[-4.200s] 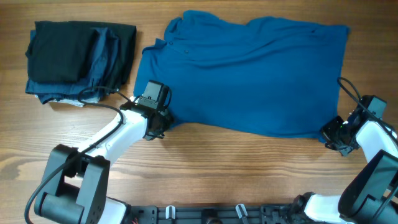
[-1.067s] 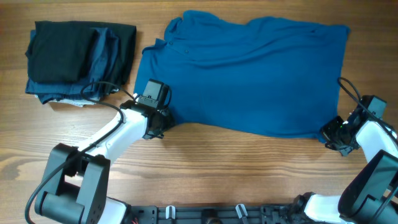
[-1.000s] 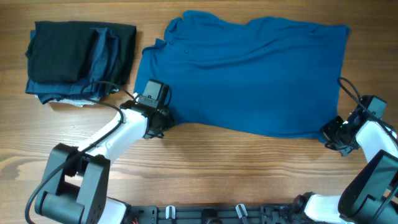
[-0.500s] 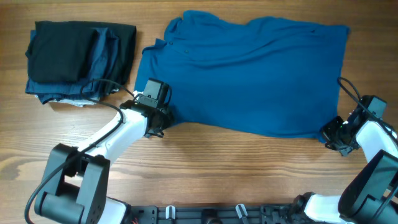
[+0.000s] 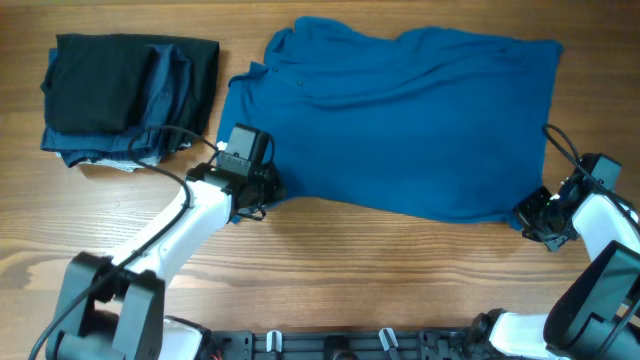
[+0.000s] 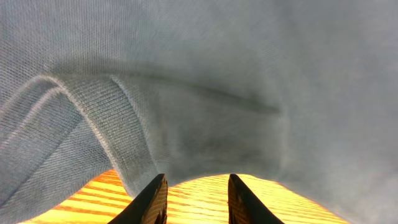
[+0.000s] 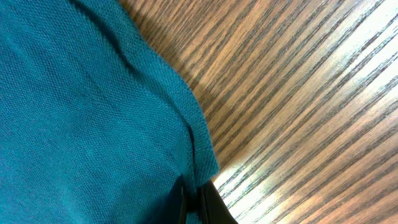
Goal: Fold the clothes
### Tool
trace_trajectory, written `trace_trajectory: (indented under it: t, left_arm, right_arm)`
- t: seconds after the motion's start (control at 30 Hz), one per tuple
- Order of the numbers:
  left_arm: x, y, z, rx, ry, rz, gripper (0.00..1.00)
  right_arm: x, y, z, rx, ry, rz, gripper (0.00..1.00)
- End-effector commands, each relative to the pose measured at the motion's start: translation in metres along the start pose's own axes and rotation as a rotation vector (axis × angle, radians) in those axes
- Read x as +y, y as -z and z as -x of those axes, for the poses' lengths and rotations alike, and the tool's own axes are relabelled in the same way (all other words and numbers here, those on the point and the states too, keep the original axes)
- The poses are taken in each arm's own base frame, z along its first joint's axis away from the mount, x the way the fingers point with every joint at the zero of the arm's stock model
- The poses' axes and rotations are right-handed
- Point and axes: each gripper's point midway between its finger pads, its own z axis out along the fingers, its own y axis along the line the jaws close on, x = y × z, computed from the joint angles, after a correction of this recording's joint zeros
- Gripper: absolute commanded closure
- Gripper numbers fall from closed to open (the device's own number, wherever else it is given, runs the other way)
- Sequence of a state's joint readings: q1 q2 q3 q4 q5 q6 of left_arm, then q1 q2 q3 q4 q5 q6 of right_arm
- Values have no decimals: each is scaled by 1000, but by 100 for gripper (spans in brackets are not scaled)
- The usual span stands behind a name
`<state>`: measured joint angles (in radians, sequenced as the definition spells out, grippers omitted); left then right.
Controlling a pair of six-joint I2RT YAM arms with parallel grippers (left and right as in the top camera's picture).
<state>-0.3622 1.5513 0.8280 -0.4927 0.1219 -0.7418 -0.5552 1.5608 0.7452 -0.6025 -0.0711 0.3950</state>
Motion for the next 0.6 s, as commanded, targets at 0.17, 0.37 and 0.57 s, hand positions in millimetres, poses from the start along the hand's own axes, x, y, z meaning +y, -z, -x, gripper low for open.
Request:
trace_trajectory:
  t: [0.17,0.37,0.57]
  left_arm:
    - [22,1,7,-36,-61,107,61]
    - [33,4,20,-99,-124,178,55]
    - [34,1,27,-131,-155,194,55]
  right_arm:
    - [6,-2,0,16,10,15,96]
    - [6,-2,0,17,10,15,96]
    - [6,-2,-1,17,10,15,96]
